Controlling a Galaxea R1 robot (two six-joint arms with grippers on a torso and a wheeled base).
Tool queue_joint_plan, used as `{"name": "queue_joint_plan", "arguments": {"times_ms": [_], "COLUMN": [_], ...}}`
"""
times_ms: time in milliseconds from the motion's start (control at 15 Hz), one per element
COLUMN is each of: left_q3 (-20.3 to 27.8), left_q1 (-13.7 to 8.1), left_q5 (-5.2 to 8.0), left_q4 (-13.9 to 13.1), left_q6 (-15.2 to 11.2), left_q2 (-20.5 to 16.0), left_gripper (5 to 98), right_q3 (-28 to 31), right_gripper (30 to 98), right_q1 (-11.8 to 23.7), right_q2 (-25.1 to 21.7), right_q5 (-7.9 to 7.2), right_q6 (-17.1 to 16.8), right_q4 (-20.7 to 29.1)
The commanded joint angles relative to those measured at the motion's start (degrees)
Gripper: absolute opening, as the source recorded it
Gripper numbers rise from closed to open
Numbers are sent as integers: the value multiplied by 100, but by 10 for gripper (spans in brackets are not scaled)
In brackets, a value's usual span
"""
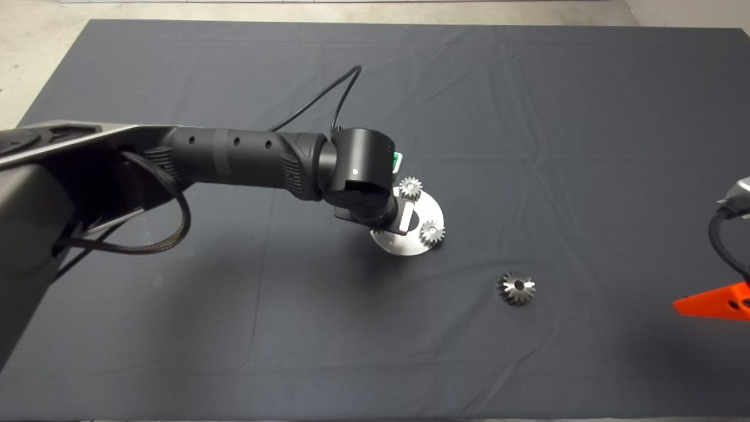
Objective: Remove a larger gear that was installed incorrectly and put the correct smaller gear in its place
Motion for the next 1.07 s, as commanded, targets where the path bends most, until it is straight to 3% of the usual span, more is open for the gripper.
{"name": "queue_joint_plan", "arguments": {"times_ms": [0,400,1000], "left_q3": [92,101,119], "left_q1": [-9,-9,-9], "left_q5": [45,54,124], "left_q4": [22,89,98], "left_q6": [1,27,45], "left_q2": [19,1,1], "left_gripper": [301,302,388], "right_q3": [22,22,22], "right_gripper": [969,969,969], "right_q1": [91,91,91], "right_q2": [-14,-23,-41], "right_q5": [-176,-176,-176], "right_q6": [-17,-17,-8], "right_q4": [194,194,194]}}
